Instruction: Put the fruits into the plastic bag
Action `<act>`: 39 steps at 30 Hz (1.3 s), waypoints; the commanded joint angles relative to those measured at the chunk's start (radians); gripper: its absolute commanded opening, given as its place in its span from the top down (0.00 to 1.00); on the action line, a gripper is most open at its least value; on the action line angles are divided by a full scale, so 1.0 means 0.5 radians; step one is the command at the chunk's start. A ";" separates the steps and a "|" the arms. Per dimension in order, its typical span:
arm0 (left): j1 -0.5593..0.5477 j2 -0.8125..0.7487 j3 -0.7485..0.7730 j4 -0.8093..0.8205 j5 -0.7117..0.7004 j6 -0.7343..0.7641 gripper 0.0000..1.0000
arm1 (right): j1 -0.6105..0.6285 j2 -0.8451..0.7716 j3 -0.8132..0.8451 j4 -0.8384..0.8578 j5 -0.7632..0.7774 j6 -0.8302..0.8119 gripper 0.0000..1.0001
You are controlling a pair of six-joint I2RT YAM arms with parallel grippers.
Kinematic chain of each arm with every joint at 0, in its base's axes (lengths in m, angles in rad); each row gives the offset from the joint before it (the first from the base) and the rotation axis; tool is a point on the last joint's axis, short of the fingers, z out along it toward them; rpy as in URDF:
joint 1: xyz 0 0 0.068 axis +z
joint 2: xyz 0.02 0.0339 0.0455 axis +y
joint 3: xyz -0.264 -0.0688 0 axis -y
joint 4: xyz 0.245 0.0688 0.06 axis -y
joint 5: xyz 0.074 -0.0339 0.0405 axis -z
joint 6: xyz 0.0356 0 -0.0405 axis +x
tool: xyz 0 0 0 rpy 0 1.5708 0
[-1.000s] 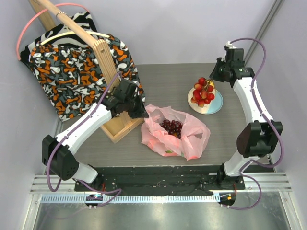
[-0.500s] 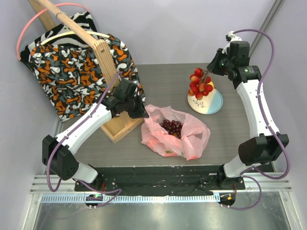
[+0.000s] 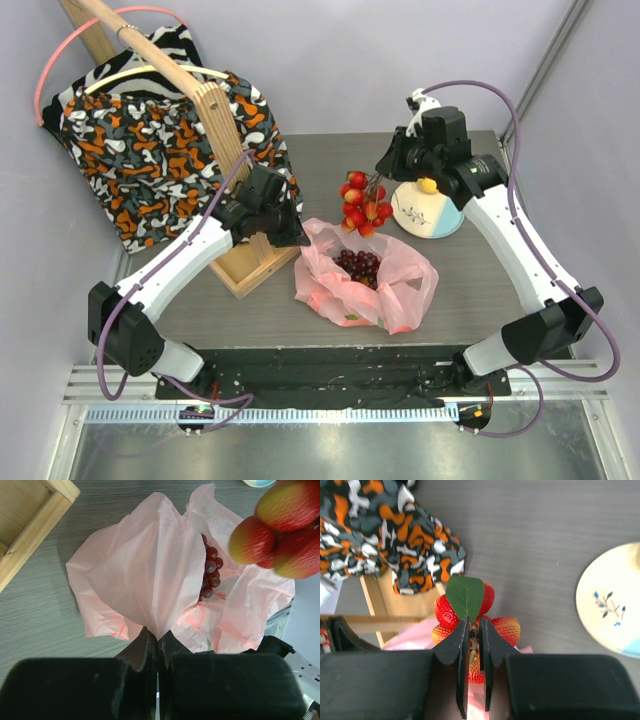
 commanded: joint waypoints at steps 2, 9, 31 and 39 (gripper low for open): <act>0.032 -0.106 0.037 0.043 -0.030 -0.025 1.00 | 0.096 -0.165 -0.170 0.031 -0.008 0.084 0.99; 0.032 -0.140 0.018 0.049 -0.051 -0.031 1.00 | 0.277 -0.310 -0.410 -0.073 0.084 0.081 0.99; 0.032 -0.287 -0.012 0.052 0.019 -0.019 1.00 | 0.547 -0.129 -0.616 0.335 0.655 -0.011 0.99; 0.032 -0.235 0.006 0.111 0.044 -0.046 1.00 | 0.716 -0.196 -0.692 0.289 0.450 -0.109 0.99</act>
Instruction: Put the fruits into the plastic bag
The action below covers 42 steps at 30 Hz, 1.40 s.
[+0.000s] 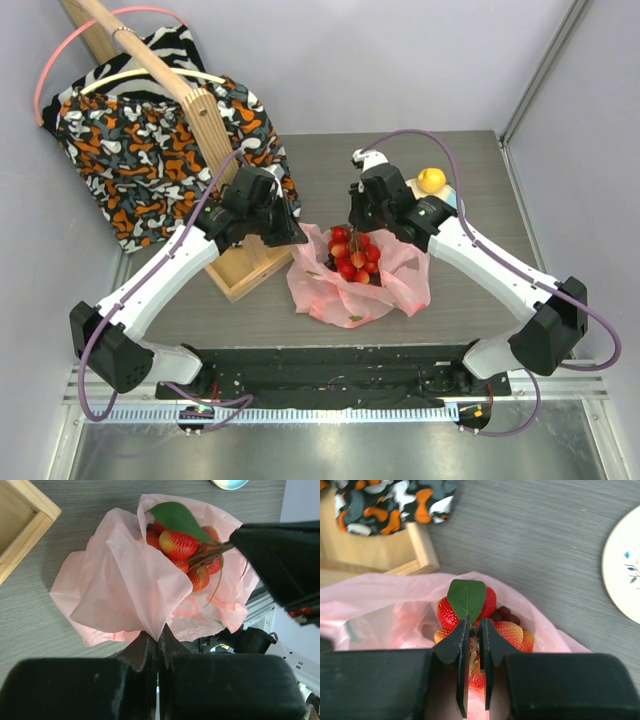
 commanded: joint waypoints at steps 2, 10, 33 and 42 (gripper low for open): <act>0.032 -0.014 0.050 0.124 0.000 -0.041 1.00 | 0.111 -0.130 -0.063 0.046 -0.151 -0.065 0.99; 0.032 0.103 0.139 0.149 0.058 -0.032 1.00 | 0.160 -0.271 -0.170 -0.062 -0.433 -0.129 0.99; 0.032 0.060 0.115 0.167 0.077 -0.060 1.00 | 0.216 0.091 -0.287 0.129 -0.050 -0.098 0.99; 0.032 0.075 0.057 0.143 0.077 -0.047 1.00 | 0.212 0.054 -0.238 0.070 -0.022 -0.031 0.58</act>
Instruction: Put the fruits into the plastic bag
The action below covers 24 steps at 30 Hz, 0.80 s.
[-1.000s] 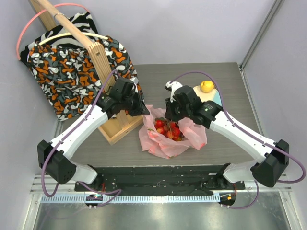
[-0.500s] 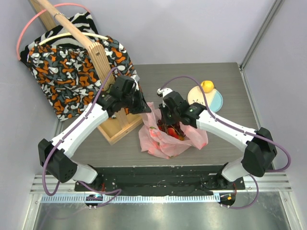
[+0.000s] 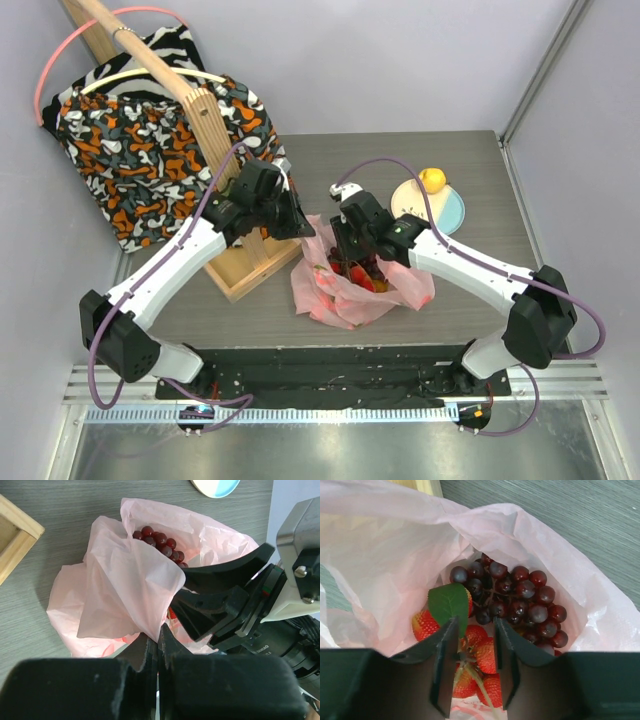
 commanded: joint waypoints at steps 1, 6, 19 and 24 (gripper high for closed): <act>0.031 -0.057 -0.027 0.044 0.013 -0.033 1.00 | 0.008 -0.052 0.045 -0.011 0.049 0.037 0.49; 0.031 -0.073 -0.040 0.035 0.007 -0.024 1.00 | 0.008 -0.080 0.067 -0.005 0.033 0.058 0.36; 0.031 -0.079 -0.049 0.041 -0.006 -0.014 1.00 | 0.008 -0.193 0.232 0.007 0.122 0.157 0.32; 0.031 -0.079 -0.046 0.038 -0.012 -0.014 1.00 | 0.005 -0.203 0.318 0.028 0.147 0.169 0.29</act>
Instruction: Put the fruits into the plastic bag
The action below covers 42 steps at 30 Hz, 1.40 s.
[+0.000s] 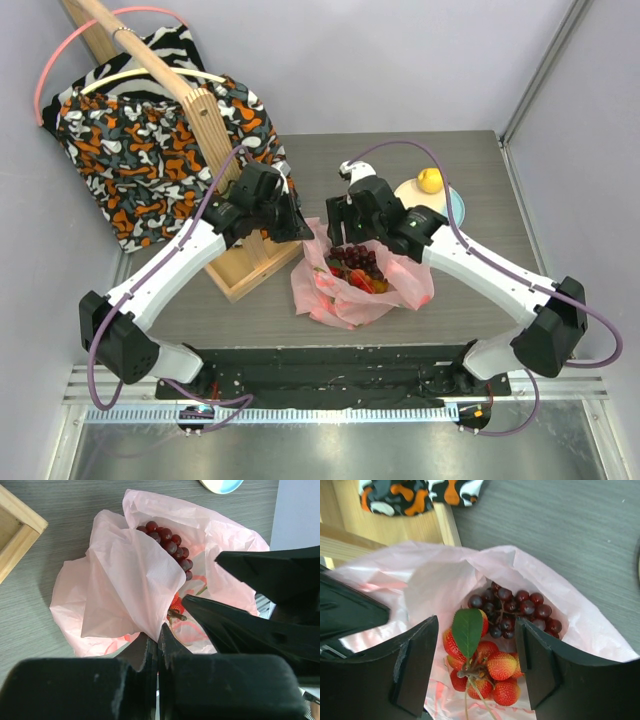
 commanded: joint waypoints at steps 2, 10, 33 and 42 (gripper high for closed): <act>0.031 -0.060 0.007 0.034 -0.013 -0.022 1.00 | -0.019 -0.064 0.152 0.061 0.097 0.016 0.28; 0.031 -0.069 0.016 0.022 -0.035 0.012 1.00 | -0.350 0.015 0.229 0.048 0.021 -0.018 0.28; 0.028 0.087 0.148 0.001 -0.056 0.045 1.00 | -1.314 0.978 0.937 -0.145 -0.099 -0.218 0.23; 0.031 0.210 0.283 -0.088 -0.078 0.095 1.00 | -1.385 1.340 1.308 -0.289 0.073 -0.316 0.20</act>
